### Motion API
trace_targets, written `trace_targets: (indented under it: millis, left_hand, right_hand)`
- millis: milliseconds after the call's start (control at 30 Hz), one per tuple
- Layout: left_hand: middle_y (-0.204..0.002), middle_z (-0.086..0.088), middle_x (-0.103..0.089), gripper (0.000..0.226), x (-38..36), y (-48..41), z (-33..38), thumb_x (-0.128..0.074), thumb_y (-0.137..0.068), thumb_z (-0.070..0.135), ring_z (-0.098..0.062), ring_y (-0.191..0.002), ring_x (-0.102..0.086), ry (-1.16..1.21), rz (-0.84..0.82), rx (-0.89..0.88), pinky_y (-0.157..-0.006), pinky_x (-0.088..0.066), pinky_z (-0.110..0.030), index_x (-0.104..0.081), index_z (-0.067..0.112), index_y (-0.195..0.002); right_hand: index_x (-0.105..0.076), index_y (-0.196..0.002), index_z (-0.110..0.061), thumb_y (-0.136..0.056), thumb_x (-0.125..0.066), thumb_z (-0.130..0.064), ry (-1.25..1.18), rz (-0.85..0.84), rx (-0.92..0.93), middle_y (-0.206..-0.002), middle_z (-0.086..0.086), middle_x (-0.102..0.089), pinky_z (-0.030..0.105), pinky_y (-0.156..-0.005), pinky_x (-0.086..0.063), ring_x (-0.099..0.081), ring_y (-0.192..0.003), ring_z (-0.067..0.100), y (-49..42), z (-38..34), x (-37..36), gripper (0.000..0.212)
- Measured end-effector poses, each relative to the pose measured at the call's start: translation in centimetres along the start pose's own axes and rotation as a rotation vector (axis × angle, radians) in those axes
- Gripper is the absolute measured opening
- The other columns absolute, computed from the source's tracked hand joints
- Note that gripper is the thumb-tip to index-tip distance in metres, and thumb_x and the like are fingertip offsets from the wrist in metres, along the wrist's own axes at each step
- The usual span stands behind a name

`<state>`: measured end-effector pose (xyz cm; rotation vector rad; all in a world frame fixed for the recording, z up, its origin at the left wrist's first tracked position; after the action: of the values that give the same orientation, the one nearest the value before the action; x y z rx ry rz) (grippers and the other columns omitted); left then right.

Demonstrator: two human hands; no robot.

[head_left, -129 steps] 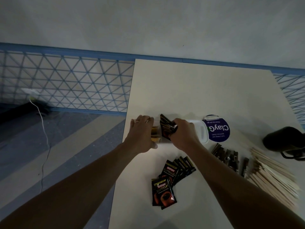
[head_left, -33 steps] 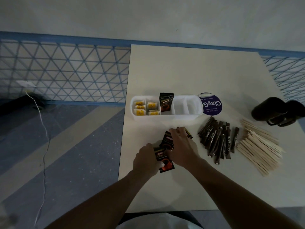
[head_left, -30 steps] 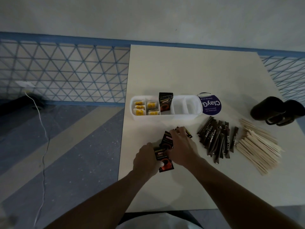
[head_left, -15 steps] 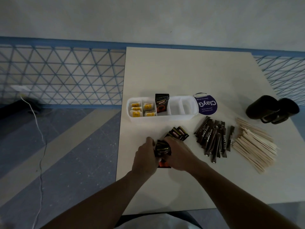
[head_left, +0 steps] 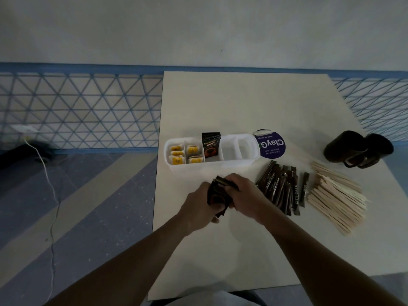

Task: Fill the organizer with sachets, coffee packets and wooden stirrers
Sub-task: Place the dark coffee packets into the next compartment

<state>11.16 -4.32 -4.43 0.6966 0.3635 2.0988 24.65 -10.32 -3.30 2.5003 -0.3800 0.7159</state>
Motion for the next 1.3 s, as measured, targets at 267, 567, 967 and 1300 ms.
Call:
trace_targets:
  millis: [267,567,967,1300]
  left_hand:
    - [-0.095,0.004,-0.069,0.025,0.7,-1.4,2.2,-0.059,-0.092,0.024,-0.01,-0.081,-0.07,-0.073,0.083,-0.01,-0.077,-0.059,-0.034,-0.055,0.017,-0.116]
    - [-0.098,-0.002,-0.066,0.029,1.8,-2.3,4.2,-0.054,-0.092,0.019,-0.015,-0.083,-0.068,-0.197,0.06,-0.041,-0.076,-0.059,-0.037,-0.051,0.017,-0.121]
    - [-0.136,-0.009,-0.045,0.083,9.8,-4.5,6.4,-0.082,-0.072,0.038,-0.025,-0.125,-0.044,-0.395,0.389,-0.164,-0.102,-0.04,-0.036,-0.043,0.013,-0.141]
    - [-0.163,-0.011,-0.007,0.115,8.7,-8.7,4.4,-0.078,-0.07,0.055,-0.034,-0.149,0.003,-0.715,0.195,-0.034,-0.119,-0.001,-0.049,-0.012,0.011,-0.154]
  right_hand:
    - [-0.054,-0.119,-0.023,-0.097,-0.044,-0.009,0.104,-0.104,0.059,-0.094,0.004,-0.063,0.032,-0.059,-0.051,-0.063,-0.076,0.018,0.1,-2.5,1.6,0.028]
    - [-0.055,-0.116,-0.022,-0.091,-0.049,0.0,0.21,-0.129,0.172,-0.092,0.006,-0.065,0.031,-0.055,-0.053,-0.066,-0.076,0.021,-1.6,-5.1,3.2,0.034]
    - [-0.062,-0.105,-0.021,-0.09,-0.055,-0.007,0.405,0.052,0.286,-0.089,0.003,-0.067,0.034,-0.064,-0.053,-0.063,-0.081,0.022,-7.2,-8.5,7.9,0.022]
    - [-0.064,-0.106,-0.023,-0.084,-0.058,-0.006,0.572,-0.06,0.267,-0.09,0.002,-0.065,0.032,-0.065,-0.05,-0.06,-0.085,0.025,-11.3,-8.7,5.1,0.028]
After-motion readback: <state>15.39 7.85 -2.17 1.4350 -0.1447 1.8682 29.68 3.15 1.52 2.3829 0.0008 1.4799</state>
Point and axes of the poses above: each hand's wrist, its own y-axis away from the middle knuckle, its own x-axis out of the back of the hand, z = x × y, the point moved 4 cm from there along -y, towards the middle knuckle
